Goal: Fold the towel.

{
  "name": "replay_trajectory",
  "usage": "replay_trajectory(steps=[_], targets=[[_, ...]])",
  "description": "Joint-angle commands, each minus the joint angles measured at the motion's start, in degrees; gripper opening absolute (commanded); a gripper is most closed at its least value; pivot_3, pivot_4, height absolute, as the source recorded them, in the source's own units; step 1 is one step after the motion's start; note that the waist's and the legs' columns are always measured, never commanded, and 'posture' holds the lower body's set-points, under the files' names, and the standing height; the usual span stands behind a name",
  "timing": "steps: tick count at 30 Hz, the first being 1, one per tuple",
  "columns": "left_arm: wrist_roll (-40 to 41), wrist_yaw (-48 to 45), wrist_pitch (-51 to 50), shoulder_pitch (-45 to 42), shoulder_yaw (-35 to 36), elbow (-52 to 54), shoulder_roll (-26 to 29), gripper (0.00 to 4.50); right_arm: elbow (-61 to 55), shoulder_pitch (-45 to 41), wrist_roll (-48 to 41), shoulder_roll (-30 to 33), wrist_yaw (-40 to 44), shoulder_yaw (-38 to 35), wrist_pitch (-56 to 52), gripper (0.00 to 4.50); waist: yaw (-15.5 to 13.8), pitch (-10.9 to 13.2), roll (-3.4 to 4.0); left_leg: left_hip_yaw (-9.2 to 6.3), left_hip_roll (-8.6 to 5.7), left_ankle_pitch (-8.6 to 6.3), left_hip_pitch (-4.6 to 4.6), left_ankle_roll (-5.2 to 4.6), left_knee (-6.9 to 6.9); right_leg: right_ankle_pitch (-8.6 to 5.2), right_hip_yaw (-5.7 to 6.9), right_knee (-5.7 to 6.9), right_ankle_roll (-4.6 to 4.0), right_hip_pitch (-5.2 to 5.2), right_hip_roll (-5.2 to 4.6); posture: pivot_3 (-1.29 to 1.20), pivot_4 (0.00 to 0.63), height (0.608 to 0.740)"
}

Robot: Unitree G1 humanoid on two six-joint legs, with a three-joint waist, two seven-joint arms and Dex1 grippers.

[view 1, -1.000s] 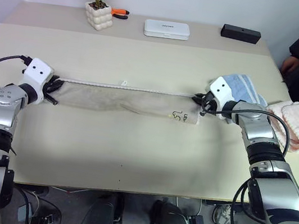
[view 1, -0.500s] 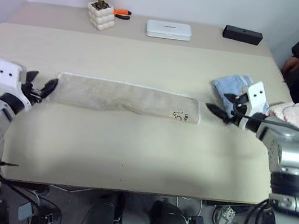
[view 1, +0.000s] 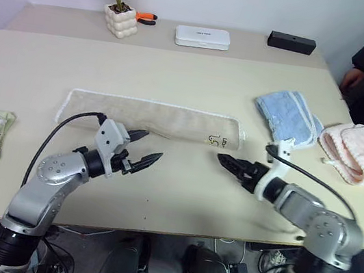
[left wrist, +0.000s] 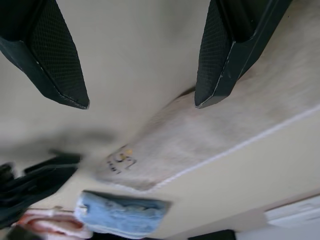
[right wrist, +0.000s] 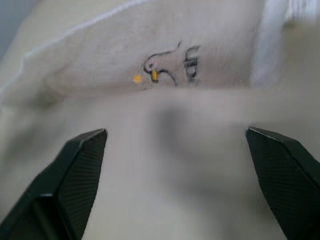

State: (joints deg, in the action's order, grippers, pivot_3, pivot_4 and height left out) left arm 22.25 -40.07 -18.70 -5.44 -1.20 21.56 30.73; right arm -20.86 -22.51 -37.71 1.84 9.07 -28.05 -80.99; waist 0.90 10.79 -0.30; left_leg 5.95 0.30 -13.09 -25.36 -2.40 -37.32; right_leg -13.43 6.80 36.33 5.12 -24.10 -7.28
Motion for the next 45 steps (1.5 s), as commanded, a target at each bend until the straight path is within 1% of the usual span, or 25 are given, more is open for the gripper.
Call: replay_trajectory(steps=[1,5,6,7,8,9,12,15,18,23,26,29,32,33,35,37,39,41,45], targets=[[0.49,0.03,0.43,-0.41,1.72,1.57,0.27,3.43,3.19,-5.15,1.25,-5.34,-7.91,-5.89,-1.98,4.48,-0.1,-0.01,0.01,0.0,0.01,0.0,0.0,0.0,-0.01,0.0,0.0,0.0,0.0,0.0,0.03,0.0,0.15,0.734],[0.34,0.2,0.45,0.05,2.11,1.71,0.49,3.43,5.76,-8.4,1.88,-7.6,-11.72,-9.21,-1.76,4.48,-0.21,-0.06,0.02,0.02,0.02,0.08,-0.03,0.13,0.0,-0.01,-0.01,-0.05,0.0,0.0,0.07,0.0,0.15,0.734],[0.27,0.53,0.42,1.07,2.56,2.44,0.62,3.43,9.02,-10.79,2.63,-8.7,-14.79,-11.69,0.8,4.48,-0.14,-0.1,0.03,0.03,0.02,0.08,-0.03,0.15,0.0,0.0,-0.02,-0.06,0.0,0.0,0.08,0.0,0.15,0.734],[0.23,0.78,0.39,1.83,2.89,2.99,0.72,3.43,11.42,-12.55,3.16,-9.5,-17.07,-13.52,2.66,3.96,0.02,-0.18,0.05,0.04,0.03,0.08,-0.02,0.14,0.0,0.0,-0.04,-0.06,0.0,0.0,0.1,0.0,0.15,0.734],[0.19,0.98,0.34,2.34,3.07,3.4,0.74,3.43,13.06,-13.75,3.4,-9.95,-18.68,-14.79,3.83,3.66,0.05,-0.19,0.06,0.06,0.06,0.08,0.0,0.13,-0.01,0.0,-0.07,-0.06,-0.01,0.01,0.14,0.0,0.15,0.734],[0.17,1.29,0.25,2.95,3.14,4.03,0.66,3.43,13.86,-14.35,3.37,-9.99,-19.69,-15.24,5.08,3.23,-0.01,-0.2,0.08,0.08,0.07,0.08,0.0,0.13,0.01,0.0,-0.1,-0.07,-0.01,0.0,0.16,0.0,0.15,0.734],[0.13,2.0,0.02,3.75,3.04,4.91,0.27,3.43,14.72,-14.93,2.06,-9.86,-21.88,-16.32,7.29,1.62,-0.34,-0.24,0.12,0.06,0.1,0.08,-0.01,0.14,0.01,0.0,-0.1,-0.06,-0.02,-0.01,0.2,0.0,0.15,0.734],[-0.07,2.54,0.18,4.03,2.53,5.0,-0.14,3.43,14.85,-14.99,1.21,-8.77,-22.73,-15.64,9.26,0.02,-0.14,-0.24,0.13,0.08,0.1,0.11,-0.03,0.19,0.01,0.0,-0.12,-0.08,-0.02,-0.01,0.19,0.0,0.15,0.734],[-0.12,2.77,0.21,3.97,2.33,4.92,-0.42,3.43,13.68,-14.82,-0.02,-6.6,-22.46,-14.76,9.69,0.02,-0.07,-0.25,0.17,0.08,0.14,0.1,-0.03,0.18,0.04,-0.01,-0.13,-0.08,-0.02,-0.05,0.23,0.0,0.15,0.734],[-0.44,2.46,0.82,4.19,2.68,3.92,-0.24,3.43,8.66,-12.68,-1.85,4.62,-15.67,-10.41,7.68,0.02,-0.27,-0.23,0.21,0.13,0.13,0.08,-0.1,0.13,0.06,-0.01,-0.18,-0.12,-0.02,-0.13,0.24,0.0,0.15,0.734],[-0.97,2.09,1.32,4.09,2.66,3.05,0.12,3.43,6.28,-10.98,-2.49,11.92,-9.2,-4.58,7.4,0.02,-0.06,-0.24,0.23,0.13,0.16,0.0,-0.09,-0.02,0.07,-0.01,-0.18,-0.12,-0.02,-0.14,0.25,0.0,0.15,0.734],[-1.12,1.95,1.56,3.41,2.62,2.14,0.08,3.43,4.73,-9.47,-0.98,17.79,-3.28,3.2,10.14,0.02,0.31,-0.25,0.25,0.18,0.29,-0.01,-0.05,-0.02,0.08,-0.01,-0.24,-0.13,-0.03,-0.17,0.37,0.0,0.15,0.734],[-1.47,2.01,1.68,2.66,2.45,1.46,-0.13,3.43,1.44,-7.87,4.1,25.18,4.45,16.09,17.55,0.02,0.15,-0.24,0.28,0.2,0.33,-0.01,-0.06,-0.01,0.08,-0.01,-0.26,-0.13,-0.04,-0.21,0.41,0.0,0.15,0.734],[-1.59,2.04,1.7,2.54,2.43,1.37,-0.18,3.43,-0.04,-7.41,6.66,27.81,7.34,21.42,20.91,0.02,0.07,-0.24,0.28,0.2,0.33,-0.01,-0.07,-0.01,0.08,-0.01,-0.27,-0.14,-0.04,-0.21,0.41,0.0,0.15,0.734],[-1.84,2.12,1.71,2.55,2.44,1.42,-0.26,3.43,-1.63,-7.01,10.3,30.97,11.41,28.72,25.87,0.02,-0.09,-0.25,0.26,0.21,0.32,-0.02,-0.09,-0.03,0.08,-0.01,-0.27,-0.18,-0.03,-0.22,0.4,0.0,0.15,0.734],[-2.05,2.34,1.62,2.74,2.51,1.72,-0.37,3.43,-1.88,-7.46,14.06,32.75,14.37,35.12,30.15,0.02,-0.14,-0.25,0.25,0.21,0.33,-0.02,-0.1,-0.03,0.07,-0.01,-0.27,-0.19,-0.03,-0.22,0.4,0.0,0.15,0.734],[-2.17,2.65,1.48,3.02,2.55,2.14,-0.51,3.43,-0.72,-8.38,17.37,32.86,16.1,39.78,33.54,0.02,-0.18,-0.25,0.24,0.21,0.33,-0.02,-0.1,-0.03,0.06,-0.01,-0.27,-0.2,-0.03,-0.22,0.4,0.0,0.15,0.734],[-2.27,3.09,1.33,3.45,2.55,2.74,-0.62,3.43,1.55,-9.74,19.81,30.59,16.25,43.12,35.29,0.02,-0.24,-0.25,0.23,0.21,0.33,-0.02,-0.11,-0.02,0.05,-0.01,-0.27,-0.2,-0.03,-0.22,0.39,0.0,0.15,0.734],[-2.27,3.78,1.02,3.95,2.72,3.53,-0.7,3.43,4.98,-11.43,23.71,27.64,17.18,47.16,37.82,0.02,-0.31,-0.25,0.23,0.21,0.33,-0.02,-0.13,-0.01,0.02,-0.01,-0.26,-0.19,-0.04,-0.22,0.39,0.0,0.15,0.734]])
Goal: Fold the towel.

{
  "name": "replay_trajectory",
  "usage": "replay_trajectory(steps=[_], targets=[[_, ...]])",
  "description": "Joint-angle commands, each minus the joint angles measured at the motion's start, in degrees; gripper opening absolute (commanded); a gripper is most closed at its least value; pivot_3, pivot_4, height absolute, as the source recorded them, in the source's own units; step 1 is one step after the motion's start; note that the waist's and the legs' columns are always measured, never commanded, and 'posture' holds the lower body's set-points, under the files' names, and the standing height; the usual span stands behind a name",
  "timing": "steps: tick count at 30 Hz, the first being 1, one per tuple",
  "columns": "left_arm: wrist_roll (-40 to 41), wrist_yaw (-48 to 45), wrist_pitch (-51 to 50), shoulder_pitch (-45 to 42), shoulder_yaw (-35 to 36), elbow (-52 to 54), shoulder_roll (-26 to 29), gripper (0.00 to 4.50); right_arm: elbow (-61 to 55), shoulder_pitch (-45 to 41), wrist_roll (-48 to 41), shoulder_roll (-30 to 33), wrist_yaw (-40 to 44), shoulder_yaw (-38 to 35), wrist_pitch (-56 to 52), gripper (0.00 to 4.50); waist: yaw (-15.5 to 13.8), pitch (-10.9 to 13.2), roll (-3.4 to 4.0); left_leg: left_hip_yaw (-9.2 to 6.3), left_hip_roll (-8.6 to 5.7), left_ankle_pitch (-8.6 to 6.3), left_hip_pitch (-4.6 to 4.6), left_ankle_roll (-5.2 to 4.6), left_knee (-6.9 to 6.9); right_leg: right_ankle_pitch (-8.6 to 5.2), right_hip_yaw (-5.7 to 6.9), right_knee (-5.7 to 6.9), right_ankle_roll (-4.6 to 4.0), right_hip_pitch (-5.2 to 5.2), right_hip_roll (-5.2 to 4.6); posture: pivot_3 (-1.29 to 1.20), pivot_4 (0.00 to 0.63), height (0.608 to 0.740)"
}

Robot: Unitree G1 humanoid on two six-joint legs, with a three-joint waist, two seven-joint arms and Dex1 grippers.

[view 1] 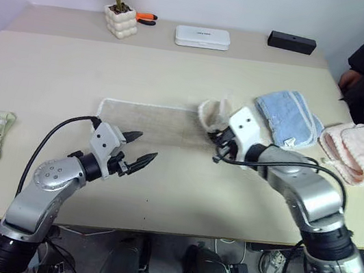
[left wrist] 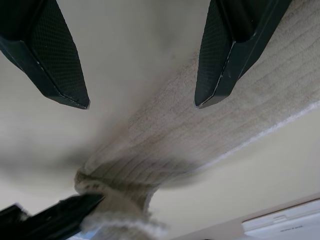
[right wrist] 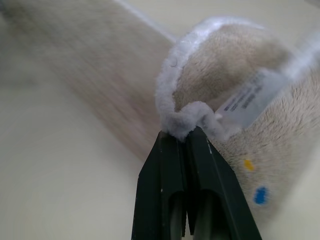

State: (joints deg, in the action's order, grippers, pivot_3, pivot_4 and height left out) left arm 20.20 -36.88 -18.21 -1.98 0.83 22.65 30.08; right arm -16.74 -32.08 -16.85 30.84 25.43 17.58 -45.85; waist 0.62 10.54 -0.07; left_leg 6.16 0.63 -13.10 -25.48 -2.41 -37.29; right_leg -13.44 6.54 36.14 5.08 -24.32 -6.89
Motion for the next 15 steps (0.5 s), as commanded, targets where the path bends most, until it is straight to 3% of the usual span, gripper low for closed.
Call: replay_trajectory(steps=[1,7,10,14,15], targets=[[-0.21,0.72,0.42,0.79,0.81,2.77,0.0,3.43,1.93,-2.32,3.7,-2.43,0.91,2.39,3.2,0.02,0.0,0.0,0.0,0.0,0.0,0.0,0.0,0.0,0.0,0.0,0.0,0.0,0.0,0.0,0.0,0.0,0.15,0.734],[-0.21,1.37,0.06,1.48,0.87,3.59,0.09,3.43,5.09,-2.85,6.85,-5.52,2.68,3.77,5.11,0.02,-0.03,0.0,0.0,0.0,0.0,0.01,0.0,0.02,-0.01,0.01,0.01,0.01,-0.01,0.01,0.0,0.0,0.15,0.734],[-0.21,1.53,-0.12,1.56,0.86,3.77,0.13,3.43,5.22,-2.56,7.35,-5.95,3.89,3.3,5.65,0.88,0.02,0.0,0.0,0.0,0.0,0.01,0.0,0.02,-0.02,0.01,0.01,0.01,-0.01,0.01,-0.01,0.0,0.15,0.734],[0.03,1.6,-0.19,1.93,1.78,3.79,0.49,3.43,2.38,-1.47,4.44,-4.89,7.01,-1.54,7.06,2.86,-0.01,0.0,0.0,0.0,0.01,0.0,0.0,0.03,-0.02,0.01,0.01,0.02,-0.01,0.0,0.0,0.0,0.15,0.734],[0.31,1.83,-0.26,2.09,2.51,3.69,0.49,3.43,1.47,-1.08,3.19,-4.23,8.19,-3.32,7.17,2.86,-0.07,0.0,0.0,0.0,0.01,0.0,-0.01,0.03,-0.02,0.01,0.01,0.01,-0.01,0.0,0.0,0.0,0.15,0.734]])
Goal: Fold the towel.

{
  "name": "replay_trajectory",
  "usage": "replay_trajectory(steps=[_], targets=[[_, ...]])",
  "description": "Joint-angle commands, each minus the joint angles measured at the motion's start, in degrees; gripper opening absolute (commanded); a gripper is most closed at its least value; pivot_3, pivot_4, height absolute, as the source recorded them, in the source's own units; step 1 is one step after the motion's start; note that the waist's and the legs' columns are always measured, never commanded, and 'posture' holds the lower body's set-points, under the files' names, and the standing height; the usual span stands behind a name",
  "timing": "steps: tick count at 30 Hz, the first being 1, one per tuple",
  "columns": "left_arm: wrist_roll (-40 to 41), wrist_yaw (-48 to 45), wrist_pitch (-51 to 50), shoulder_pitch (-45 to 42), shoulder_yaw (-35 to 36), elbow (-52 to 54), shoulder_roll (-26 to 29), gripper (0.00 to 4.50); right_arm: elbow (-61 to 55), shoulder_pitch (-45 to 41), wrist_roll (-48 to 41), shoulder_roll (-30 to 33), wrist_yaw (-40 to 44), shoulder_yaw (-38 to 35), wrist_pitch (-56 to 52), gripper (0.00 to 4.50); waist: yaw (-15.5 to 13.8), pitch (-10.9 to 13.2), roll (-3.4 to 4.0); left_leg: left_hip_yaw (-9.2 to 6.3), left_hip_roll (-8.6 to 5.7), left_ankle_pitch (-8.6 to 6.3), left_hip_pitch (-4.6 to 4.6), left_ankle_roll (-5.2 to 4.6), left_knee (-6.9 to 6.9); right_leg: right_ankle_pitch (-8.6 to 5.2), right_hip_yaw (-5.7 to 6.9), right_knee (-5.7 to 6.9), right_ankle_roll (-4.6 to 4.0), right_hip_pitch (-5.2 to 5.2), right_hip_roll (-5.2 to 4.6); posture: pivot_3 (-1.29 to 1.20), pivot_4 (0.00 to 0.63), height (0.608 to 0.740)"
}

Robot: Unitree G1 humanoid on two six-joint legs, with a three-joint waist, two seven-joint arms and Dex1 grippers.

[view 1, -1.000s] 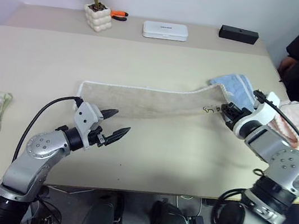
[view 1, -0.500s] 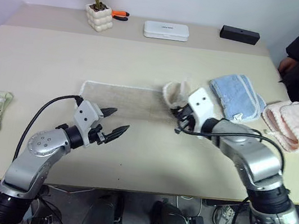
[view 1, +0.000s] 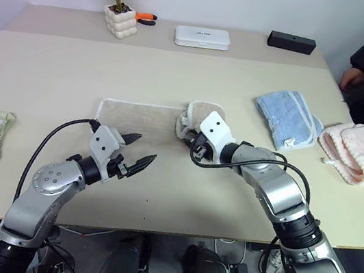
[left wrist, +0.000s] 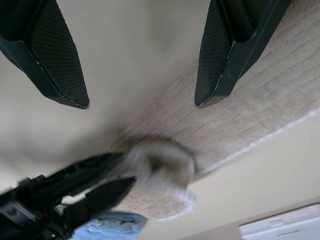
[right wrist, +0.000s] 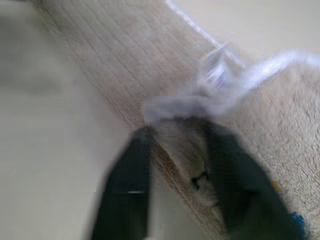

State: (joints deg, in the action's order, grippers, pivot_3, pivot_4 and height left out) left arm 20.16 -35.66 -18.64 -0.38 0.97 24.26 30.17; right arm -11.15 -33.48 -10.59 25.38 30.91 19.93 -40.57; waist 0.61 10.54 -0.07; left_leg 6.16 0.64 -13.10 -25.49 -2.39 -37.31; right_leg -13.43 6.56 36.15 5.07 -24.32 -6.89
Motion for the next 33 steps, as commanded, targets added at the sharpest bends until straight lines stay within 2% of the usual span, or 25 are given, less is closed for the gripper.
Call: replay_trajectory(steps=[1,3,4,6,9,10,13,16,21,27,30,33], targets=[[0.65,1.02,0.09,0.61,3.32,1.83,0.36,3.43,-4.73,0.65,-4.43,1.82,3.74,-7.7,1.75,2.86,-0.11,0.0,0.0,0.0,-0.01,0.0,0.0,0.0,0.0,0.0,0.0,-0.01,0.0,0.0,-0.01,0.0,0.15,0.734],[1.6,1.85,-0.01,0.78,5.34,1.22,0.03,3.43,-4.25,0.73,-6.77,1.87,4.23,-11.82,0.63,2.86,-0.04,0.0,0.0,0.0,-0.01,-0.01,0.0,-0.01,-0.01,0.0,0.0,-0.01,0.0,0.01,-0.01,0.0,0.15,0.734],[2.17,2.38,-0.11,0.79,6.51,0.8,-0.25,3.43,-3.09,0.4,-7.33,1.61,3.76,-13.69,0.4,2.56,-0.02,0.0,0.0,0.0,0.0,-0.01,0.01,-0.02,0.0,0.01,0.0,-0.01,-0.01,0.01,-0.01,0.0,0.15,0.734],[2.76,3.18,-0.06,0.79,8.31,-0.06,-0.72,3.43,0.42,-0.6,-6.22,1.38,2.22,-15.4,1.14,1.86,0.01,0.0,-0.01,-0.01,0.01,-0.01,0.03,-0.01,0.0,0.02,0.0,0.0,-0.03,0.01,0.0,0.0,0.15,0.734],[2.28,3.78,0.63,1.16,9.39,-0.99,-0.97,3.43,7.09,-2.0,-3.44,0.03,1.43,-14.6,5.6,0.28,0.2,0.0,0.0,0.02,0.01,-0.01,0.04,-0.01,0.01,0.02,0.0,0.0,-0.03,0.01,0.0,0.0,0.15,0.734],[2.06,3.9,0.86,1.26,9.5,-1.21,-1.04,3.43,9.19,-2.38,-2.67,-0.67,1.23,-14.15,7.17,0.02,0.17,0.0,0.0,0.03,0.01,0.0,0.04,-0.01,0.01,0.02,0.0,0.01,-0.03,0.01,0.01,0.0,0.15,0.734],[1.44,4.45,1.53,1.34,9.63,-2.19,-1.45,3.43,20.7,-4.57,1.95,-4.92,0.73,-10.18,15.82,0.02,0.46,0.0,-0.01,0.05,0.02,0.06,0.06,0.09,0.02,0.02,0.0,0.03,-0.03,0.0,0.03,0.0,0.15,0.734],[1.53,5.24,1.53,1.78,10.07,-2.14,-2.14,3.43,28.69,-6.01,4.16,-7.82,1.11,-8.74,19.79,0.02,0.43,0.0,-0.01,0.08,0.04,0.16,0.07,0.25,0.03,0.03,-0.01,0.04,-0.04,0.0,0.05,0.0,0.15,0.734],[1.46,6.89,1.26,4.2,10.71,-0.28,-2.79,3.43,31.36,-4.4,6.72,-8.59,5.14,-5.16,23.33,0.02,0.2,-0.01,-0.02,0.11,0.02,0.18,0.04,0.29,-0.02,0.04,-0.03,0.02,-0.04,0.02,0.02,0.0,0.15,0.734],[4.7,14.15,-4.55,8.15,15.2,2.28,-6.59,3.43,29.24,-8.38,5.97,-7.95,0.15,-12.44,25.32,0.02,0.27,-0.01,-0.01,0.09,0.05,0.18,0.06,0.3,-0.01,0.04,-0.04,0.04,-0.04,0.01,0.01,0.0,0.15,0.734],[7.66,17.0,-8.64,8.99,16.67,3.86,-8.8,3.43,29.04,-10.76,5.03,-7.25,1.2,-14.39,26.92,0.02,0.24,-0.01,-0.01,0.09,0.05,0.18,0.06,0.3,-0.01,0.04,-0.04,0.04,-0.05,0.01,0.01,0.0,0.15,0.734],[9.54,18.92,-11.03,9.11,17.48,4.64,-10.34,4.24,29.45,-12.92,4.86,-6.77,2.47,-15.25,28.44,0.0,0.22,-0.01,-0.02,0.08,0.05,0.17,0.06,0.3,-0.01,0.04,-0.03,0.04,-0.05,0.01,0.01,0.0,0.15,0.734]])
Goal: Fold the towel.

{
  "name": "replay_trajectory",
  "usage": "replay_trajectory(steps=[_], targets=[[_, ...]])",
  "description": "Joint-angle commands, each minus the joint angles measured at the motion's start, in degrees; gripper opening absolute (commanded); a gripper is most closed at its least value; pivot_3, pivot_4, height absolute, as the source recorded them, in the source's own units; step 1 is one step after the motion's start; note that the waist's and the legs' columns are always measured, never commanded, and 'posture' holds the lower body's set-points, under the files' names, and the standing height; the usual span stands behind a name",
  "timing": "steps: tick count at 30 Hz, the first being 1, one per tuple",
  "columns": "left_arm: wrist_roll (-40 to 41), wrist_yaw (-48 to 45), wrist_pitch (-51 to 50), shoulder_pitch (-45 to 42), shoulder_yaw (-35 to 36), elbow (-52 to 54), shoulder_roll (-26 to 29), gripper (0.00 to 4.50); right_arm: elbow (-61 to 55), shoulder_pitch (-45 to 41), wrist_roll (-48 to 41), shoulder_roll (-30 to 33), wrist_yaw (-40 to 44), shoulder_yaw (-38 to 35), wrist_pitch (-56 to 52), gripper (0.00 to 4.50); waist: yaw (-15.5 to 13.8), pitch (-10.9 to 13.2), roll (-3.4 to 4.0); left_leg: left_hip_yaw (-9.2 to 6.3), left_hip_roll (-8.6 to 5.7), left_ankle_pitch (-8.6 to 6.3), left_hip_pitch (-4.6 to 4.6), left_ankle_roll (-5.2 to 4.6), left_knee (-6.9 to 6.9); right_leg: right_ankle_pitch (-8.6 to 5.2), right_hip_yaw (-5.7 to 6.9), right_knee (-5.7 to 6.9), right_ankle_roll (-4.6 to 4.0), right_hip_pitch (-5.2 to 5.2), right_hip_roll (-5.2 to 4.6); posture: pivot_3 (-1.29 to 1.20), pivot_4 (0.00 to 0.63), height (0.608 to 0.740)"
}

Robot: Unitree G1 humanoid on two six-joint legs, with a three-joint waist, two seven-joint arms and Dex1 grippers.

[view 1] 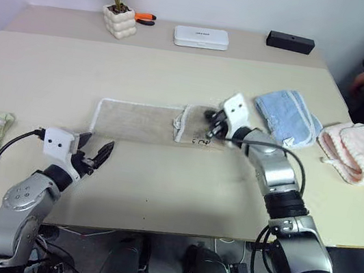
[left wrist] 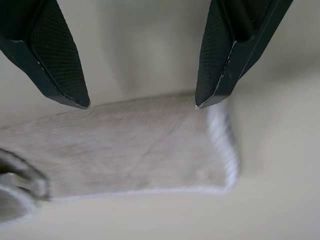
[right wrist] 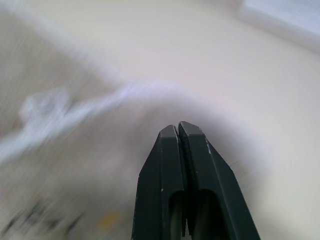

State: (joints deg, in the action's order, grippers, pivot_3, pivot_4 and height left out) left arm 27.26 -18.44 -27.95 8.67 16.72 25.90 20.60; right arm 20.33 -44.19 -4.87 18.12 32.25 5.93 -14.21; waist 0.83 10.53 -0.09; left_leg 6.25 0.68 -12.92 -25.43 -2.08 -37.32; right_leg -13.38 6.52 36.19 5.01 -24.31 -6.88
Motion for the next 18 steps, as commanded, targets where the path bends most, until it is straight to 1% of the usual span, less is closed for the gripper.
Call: replay_trajectory(steps=[1,6,7,8,10,11,12,14,15,16,17,18], targets=[[3.07,2.08,-2.37,-0.04,1.99,3.19,-1.05,4.4,-1.89,-2.7,-0.61,0.56,1.26,-1.28,2.02,0.0,0.0,0.0,-0.01,0.0,0.0,0.0,0.0,0.0,0.0,0.0,0.0,0.0,0.0,0.0,0.0,0.0,0.15,0.734],[6.48,7.97,-7.69,0.5,4.88,4.91,-3.42,4.4,-3.31,-3.13,-0.39,0.64,1.97,-1.53,4.12,0.0,0.03,0.0,0.0,0.01,0.0,0.0,0.0,0.0,-0.01,0.0,0.0,0.01,0.0,0.01,0.0,0.0,0.15,0.734],[8.03,9.49,-9.3,0.68,5.72,5.42,-4.28,4.4,-3.6,-3.17,-0.82,0.91,3.53,-1.19,4.16,0.0,0.03,0.0,0.0,0.0,0.0,0.0,0.0,0.0,0.0,0.0,0.0,0.01,0.0,0.01,0.0,0.0,0.15,0.734],[9.4,10.87,-10.52,0.81,6.45,5.9,-5.21,4.46,-3.9,-3.1,-1.31,1.24,5.44,-0.71,4.08,0.25,0.03,0.0,-0.01,0.0,0.0,0.0,0.0,0.0,-0.01,0.0,0.0,0.01,0.0,0.01,0.0,0.0,0.15,0.734],[12.61,13.81,-13.27,1.24,7.95,7.17,-7.18,4.5,-5.3,-2.39,-1.43,2.14,9.26,0.73,4.75,0.79,0.01,0.0,-0.01,0.0,0.0,0.0,-0.01,-0.01,-0.01,0.01,0.0,0.01,0.0,0.01,0.0,0.0,0.15,0.734],[14.22,15.31,-14.43,1.46,8.65,7.87,-8.15,4.5,-6.22,-1.94,-1.39,2.28,10.19,1.15,4.88,1.3,0.0,0.0,-0.01,0.0,0.0,0.0,0.0,-0.01,-0.02,0.01,0.0,0.01,0.0,0.02,-0.01,0.0,0.15,0.734],[16.22,16.97,-15.43,1.5,9.4,8.53,-9.36,4.5,-7.05,-1.58,-1.71,2.17,10.9,1.28,4.68,1.69,-0.01,-0.01,-0.01,-0.01,0.0,0.0,0.0,-0.02,-0.02,0.01,0.0,0.01,0.0,0.02,-0.01,0.0,0.15,0.734],[19.99,20.24,-16.86,1.26,10.66,9.4,-11.49,4.5,-8.28,-1.09,-2.25,1.86,12.03,1.33,4.2,2.71,-0.03,-0.01,-0.02,-0.02,0.0,-0.05,0.0,-0.09,-0.03,0.01,-0.01,0.02,0.0,0.03,-0.01,0.0,0.15,0.734],[21.83,21.77,-17.45,1.18,11.27,9.78,-12.3,4.5,-8.96,-0.85,-2.46,1.82,12.48,1.45,3.94,3.1,-0.08,-0.01,-0.02,-0.02,0.0,-0.06,0.01,-0.1,-0.03,0.01,0.0,0.02,-0.01,0.03,-0.01,0.0,0.15,0.734],[24.37,24.61,-17.53,0.57,12.18,9.75,-14.06,4.5,-9.57,-0.49,-2.16,1.78,12.59,1.77,4.18,3.69,-0.13,-0.01,-0.02,-0.03,0.0,-0.06,0.01,-0.1,-0.04,0.01,-0.01,0.02,-0.01,0.03,-0.02,0.0,0.15,0.734],[26.97,27.54,-17.53,-0.25,13.01,9.44,-15.72,4.5,-9.97,-0.12,-1.72,1.7,12.49,2.07,4.62,4.15,-0.16,-0.01,-0.02,-0.03,0.0,-0.06,0.0,-0.1,-0.04,0.01,0.0,0.01,-0.01,0.04,-0.02,0.0,0.15,0.734],[29.02,30.6,-17.85,-1.75,13.68,8.33,-16.82,4.5,-10.55,0.49,-1.15,1.72,12.55,2.59,5.27,4.42,-0.25,-0.02,-0.04,-0.03,-0.01,-0.06,0.01,-0.1,-0.05,0.01,0.0,0.01,-0.01,0.05,-0.03,0.0,0.15,0.734]])
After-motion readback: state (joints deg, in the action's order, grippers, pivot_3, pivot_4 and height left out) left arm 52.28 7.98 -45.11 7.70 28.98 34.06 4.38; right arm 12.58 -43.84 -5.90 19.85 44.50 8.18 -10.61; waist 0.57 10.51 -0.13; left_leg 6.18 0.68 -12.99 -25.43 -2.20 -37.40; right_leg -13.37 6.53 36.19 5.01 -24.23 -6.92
